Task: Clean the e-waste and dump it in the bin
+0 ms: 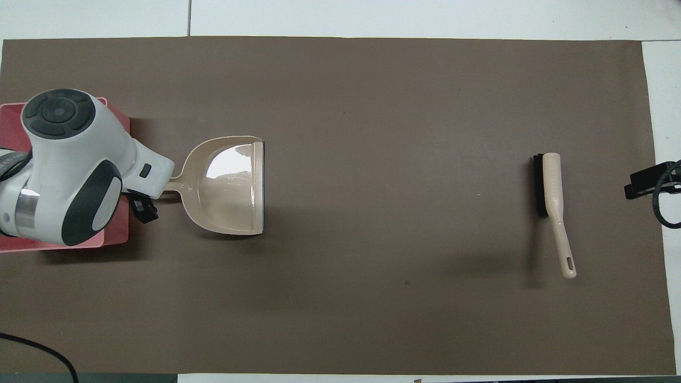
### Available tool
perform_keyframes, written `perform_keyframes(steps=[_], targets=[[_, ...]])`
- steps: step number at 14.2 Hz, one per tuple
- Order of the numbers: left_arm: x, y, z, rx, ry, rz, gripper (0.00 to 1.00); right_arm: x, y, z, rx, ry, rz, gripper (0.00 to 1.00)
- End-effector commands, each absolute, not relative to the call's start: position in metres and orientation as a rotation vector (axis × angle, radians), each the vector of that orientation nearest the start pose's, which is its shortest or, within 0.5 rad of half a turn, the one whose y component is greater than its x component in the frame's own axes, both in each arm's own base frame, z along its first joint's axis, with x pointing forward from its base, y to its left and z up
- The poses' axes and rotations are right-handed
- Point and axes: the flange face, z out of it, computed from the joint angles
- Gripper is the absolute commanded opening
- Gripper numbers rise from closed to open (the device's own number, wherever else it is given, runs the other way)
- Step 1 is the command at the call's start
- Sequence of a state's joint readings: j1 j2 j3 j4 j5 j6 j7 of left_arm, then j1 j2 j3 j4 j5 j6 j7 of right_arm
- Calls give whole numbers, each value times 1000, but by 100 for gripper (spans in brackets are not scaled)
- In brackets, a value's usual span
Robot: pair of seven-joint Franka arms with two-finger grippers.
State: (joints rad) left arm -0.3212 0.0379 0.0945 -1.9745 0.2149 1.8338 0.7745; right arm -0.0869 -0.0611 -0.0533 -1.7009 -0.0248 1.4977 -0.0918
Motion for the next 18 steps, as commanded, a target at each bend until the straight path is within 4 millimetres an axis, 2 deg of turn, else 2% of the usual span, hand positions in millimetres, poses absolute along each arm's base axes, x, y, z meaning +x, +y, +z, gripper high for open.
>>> perform_keyframes(steps=[1,3,5,7,8,11,14,15,18], targets=[[525,-86,456,-2722,1188,318,97,514,-78,594,-3121,107,228,99],[526,-65,467,-2779,1046,287,97,514,-77,594,-3121,105,228,99],[534,-34,486,-2862,780,230,97,514,-78,594,-3121,107,228,99],[538,-16,516,-2947,649,181,97,514,-78,594,-3121,107,228,99],[542,3,534,-2980,581,154,97,514,-78,594,-3121,107,228,99],[547,30,589,-3056,472,83,97,514,-78,594,-3121,107,228,99],[547,34,627,-3089,433,39,97,514,-78,594,-3121,107,228,99],[546,40,638,-3107,393,11,97,514,-78,594,-3121,107,228,99],[547,34,657,-3170,250,3,97,514,-77,594,-3121,105,228,99]])
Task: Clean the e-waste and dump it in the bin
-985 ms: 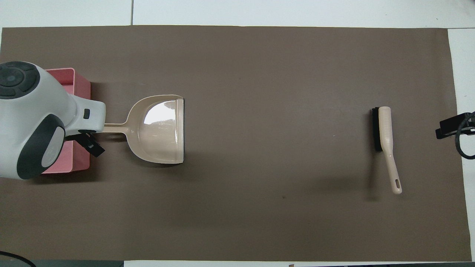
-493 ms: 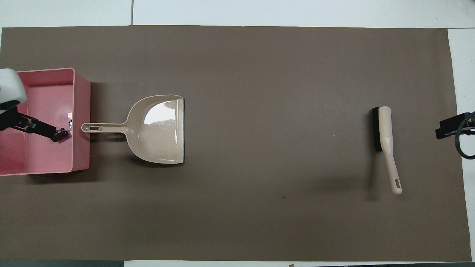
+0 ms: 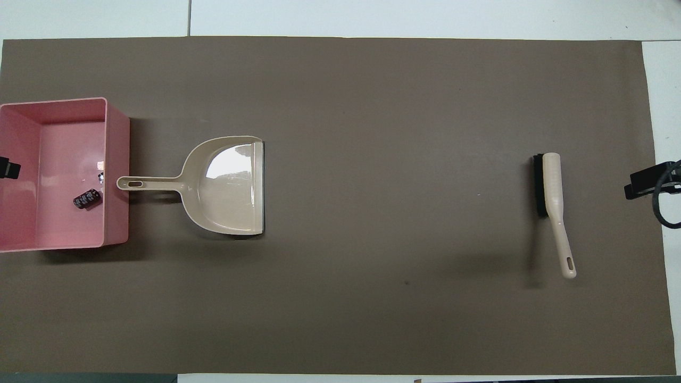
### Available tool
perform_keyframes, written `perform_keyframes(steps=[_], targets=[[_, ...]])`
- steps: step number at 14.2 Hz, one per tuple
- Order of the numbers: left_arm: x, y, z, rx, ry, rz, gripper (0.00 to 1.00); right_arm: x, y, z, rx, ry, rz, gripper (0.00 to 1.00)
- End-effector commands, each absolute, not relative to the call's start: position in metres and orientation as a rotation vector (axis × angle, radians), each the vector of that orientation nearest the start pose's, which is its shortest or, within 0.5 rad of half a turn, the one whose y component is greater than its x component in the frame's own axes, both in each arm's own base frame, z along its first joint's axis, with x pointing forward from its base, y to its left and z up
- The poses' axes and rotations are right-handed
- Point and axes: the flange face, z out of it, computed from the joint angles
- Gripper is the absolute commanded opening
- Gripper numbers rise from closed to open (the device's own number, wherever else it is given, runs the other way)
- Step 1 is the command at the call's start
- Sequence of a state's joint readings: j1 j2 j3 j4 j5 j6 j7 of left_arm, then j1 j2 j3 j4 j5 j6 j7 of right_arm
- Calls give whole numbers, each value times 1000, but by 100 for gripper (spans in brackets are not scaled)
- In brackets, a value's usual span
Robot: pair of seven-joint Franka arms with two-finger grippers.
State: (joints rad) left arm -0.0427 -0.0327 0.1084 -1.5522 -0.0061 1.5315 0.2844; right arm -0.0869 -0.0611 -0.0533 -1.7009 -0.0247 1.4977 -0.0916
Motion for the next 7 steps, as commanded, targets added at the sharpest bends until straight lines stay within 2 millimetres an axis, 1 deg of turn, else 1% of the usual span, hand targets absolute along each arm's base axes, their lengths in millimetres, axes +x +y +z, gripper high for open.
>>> perform_keyframes(steps=[1,2,3,4,7], targets=[[546,28,658,-3171,225,17,97,514,-77,594,-3121,105,228,99],[540,25,657,-3168,188,41,97,514,-77,594,-3121,105,228,99],[529,24,653,-3174,169,94,97,514,-77,594,-3121,105,228,99],[524,25,654,-3176,164,92,97,514,-78,594,-3121,107,228,99],[531,26,654,-3176,157,72,97,514,-77,594,-3121,105,228,99]])
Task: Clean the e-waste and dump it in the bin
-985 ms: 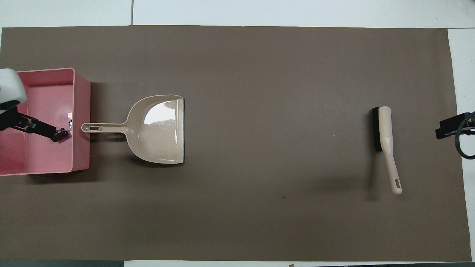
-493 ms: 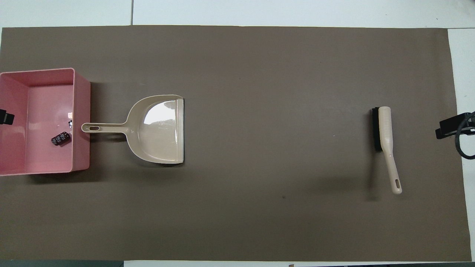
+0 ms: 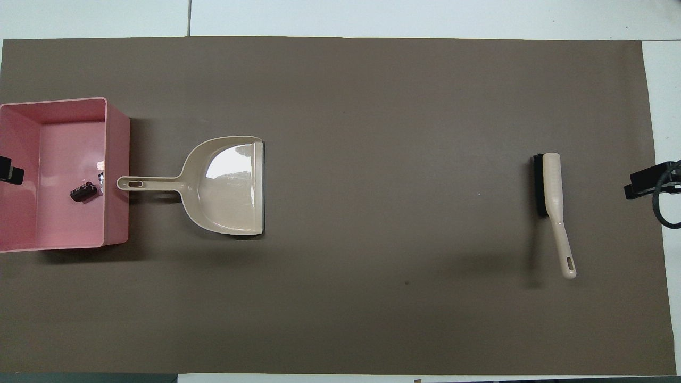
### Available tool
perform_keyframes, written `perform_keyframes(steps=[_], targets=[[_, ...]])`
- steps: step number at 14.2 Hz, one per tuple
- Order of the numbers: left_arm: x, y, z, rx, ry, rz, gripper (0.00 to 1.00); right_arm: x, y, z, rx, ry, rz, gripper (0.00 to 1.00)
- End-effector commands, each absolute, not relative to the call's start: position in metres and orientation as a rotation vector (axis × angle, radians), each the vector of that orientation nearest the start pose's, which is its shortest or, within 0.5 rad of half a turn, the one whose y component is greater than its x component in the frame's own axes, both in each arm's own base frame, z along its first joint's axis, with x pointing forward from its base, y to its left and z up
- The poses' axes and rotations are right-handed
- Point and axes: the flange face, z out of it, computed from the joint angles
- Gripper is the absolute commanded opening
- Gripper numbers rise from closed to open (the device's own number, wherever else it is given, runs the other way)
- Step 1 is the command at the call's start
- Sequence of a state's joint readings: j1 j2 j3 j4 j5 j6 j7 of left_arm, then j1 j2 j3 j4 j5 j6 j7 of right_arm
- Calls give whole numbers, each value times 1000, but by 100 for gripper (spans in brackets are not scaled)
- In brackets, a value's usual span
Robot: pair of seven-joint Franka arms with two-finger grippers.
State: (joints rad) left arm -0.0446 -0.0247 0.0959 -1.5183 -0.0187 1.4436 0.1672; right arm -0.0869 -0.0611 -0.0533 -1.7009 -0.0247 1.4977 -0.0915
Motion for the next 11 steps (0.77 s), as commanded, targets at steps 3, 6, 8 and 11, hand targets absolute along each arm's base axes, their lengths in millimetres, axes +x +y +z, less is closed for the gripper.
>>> perform_keyframes(steps=[3,6,8,11], targets=[[542,26,656,-3165,161,98,97,514,-78,594,-3121,107,228,99],[543,26,655,-3142,150,89,98,514,-77,594,-3121,105,228,99],[543,26,654,-3138,137,82,99,514,-77,594,-3121,105,228,99],[541,26,651,-3139,134,94,99,513,-85,594,-3121,131,223,99]])
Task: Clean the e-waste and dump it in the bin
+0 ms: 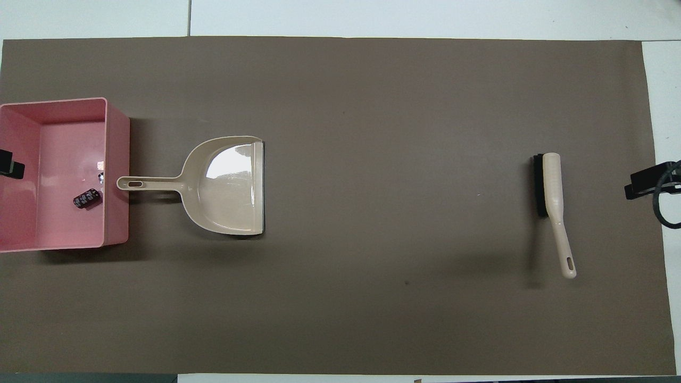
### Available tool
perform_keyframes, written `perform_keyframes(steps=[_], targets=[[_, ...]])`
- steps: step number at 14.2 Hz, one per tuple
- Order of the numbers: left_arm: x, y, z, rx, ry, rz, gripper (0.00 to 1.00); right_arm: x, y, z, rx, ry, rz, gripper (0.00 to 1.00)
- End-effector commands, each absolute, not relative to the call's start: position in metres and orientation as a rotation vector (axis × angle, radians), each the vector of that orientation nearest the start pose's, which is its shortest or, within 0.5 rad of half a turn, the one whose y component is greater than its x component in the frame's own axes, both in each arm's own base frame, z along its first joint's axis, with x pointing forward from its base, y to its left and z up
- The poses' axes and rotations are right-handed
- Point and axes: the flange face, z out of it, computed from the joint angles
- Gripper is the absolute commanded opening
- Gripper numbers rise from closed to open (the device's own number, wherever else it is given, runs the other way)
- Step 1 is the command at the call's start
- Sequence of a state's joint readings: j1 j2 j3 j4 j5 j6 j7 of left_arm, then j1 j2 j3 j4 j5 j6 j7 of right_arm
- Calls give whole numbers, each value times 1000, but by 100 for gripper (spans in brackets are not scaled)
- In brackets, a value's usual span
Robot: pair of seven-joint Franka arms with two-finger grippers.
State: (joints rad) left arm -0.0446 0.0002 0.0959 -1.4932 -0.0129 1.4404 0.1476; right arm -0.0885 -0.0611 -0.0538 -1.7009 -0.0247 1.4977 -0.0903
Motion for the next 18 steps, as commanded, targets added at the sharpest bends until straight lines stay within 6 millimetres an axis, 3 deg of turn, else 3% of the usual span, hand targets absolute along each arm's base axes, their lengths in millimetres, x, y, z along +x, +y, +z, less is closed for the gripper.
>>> perform_keyframes(steps=[1,8,18], targets=[[541,26,651,-3139,134,96,99,512,-91,594,-3120,148,223,99],[540,27,650,-3139,139,108,99,522,-86,598,-3144,180,128,99],[539,27,651,-3138,146,116,99,522,-84,597,-3145,173,130,99]])
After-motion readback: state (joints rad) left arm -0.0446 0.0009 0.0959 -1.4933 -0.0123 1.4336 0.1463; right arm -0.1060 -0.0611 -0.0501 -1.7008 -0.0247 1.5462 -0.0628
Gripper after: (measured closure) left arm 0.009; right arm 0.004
